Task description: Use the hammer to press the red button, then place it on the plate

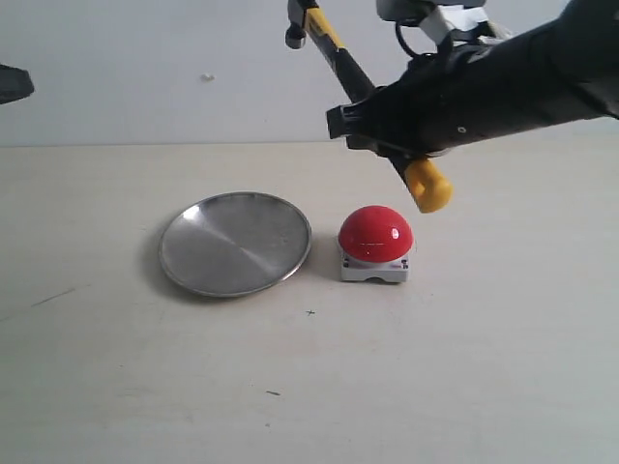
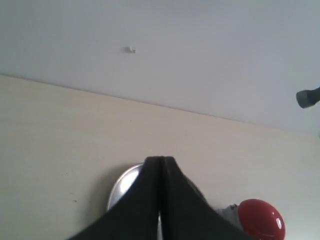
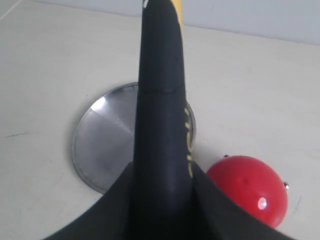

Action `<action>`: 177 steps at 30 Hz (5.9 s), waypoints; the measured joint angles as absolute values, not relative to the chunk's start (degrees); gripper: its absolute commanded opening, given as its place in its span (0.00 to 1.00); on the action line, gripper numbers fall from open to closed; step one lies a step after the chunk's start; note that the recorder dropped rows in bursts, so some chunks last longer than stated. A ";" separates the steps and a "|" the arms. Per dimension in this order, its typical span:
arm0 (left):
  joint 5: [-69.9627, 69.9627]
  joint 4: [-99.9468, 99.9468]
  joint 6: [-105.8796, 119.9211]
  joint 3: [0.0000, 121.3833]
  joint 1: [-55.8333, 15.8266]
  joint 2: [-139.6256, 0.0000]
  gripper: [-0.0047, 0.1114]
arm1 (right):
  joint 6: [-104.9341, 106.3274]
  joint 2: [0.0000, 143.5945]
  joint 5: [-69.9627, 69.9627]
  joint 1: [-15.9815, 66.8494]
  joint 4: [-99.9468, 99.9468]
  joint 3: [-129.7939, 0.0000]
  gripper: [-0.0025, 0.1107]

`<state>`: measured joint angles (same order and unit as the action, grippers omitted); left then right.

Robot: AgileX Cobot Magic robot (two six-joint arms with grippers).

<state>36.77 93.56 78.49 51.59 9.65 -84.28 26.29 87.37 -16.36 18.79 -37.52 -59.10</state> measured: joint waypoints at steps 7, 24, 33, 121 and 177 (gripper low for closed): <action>25.70 99.02 87.44 27.89 9.65 -53.59 0.04 | 26.29 76.87 -14.57 18.79 -37.31 -45.04 0.02; 14.40 99.50 77.72 2.66 9.65 -2.81 0.04 | -20.25 61.76 -20.96 18.69 10.51 -32.41 0.02; 14.40 99.59 77.72 2.66 9.65 -2.68 0.04 | -19.87 63.80 -24.46 18.69 11.70 -31.81 0.02; 14.53 99.59 77.72 2.66 9.65 -2.68 0.04 | -51.11 81.74 25.08 28.46 11.14 -41.05 0.02; 14.63 99.59 77.72 2.66 9.65 -2.68 0.04 | -59.04 121.75 22.13 33.70 2.28 -68.04 0.02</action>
<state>14.63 99.59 77.72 2.66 9.65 -2.68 -59.04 121.75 22.13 33.70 2.28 -68.04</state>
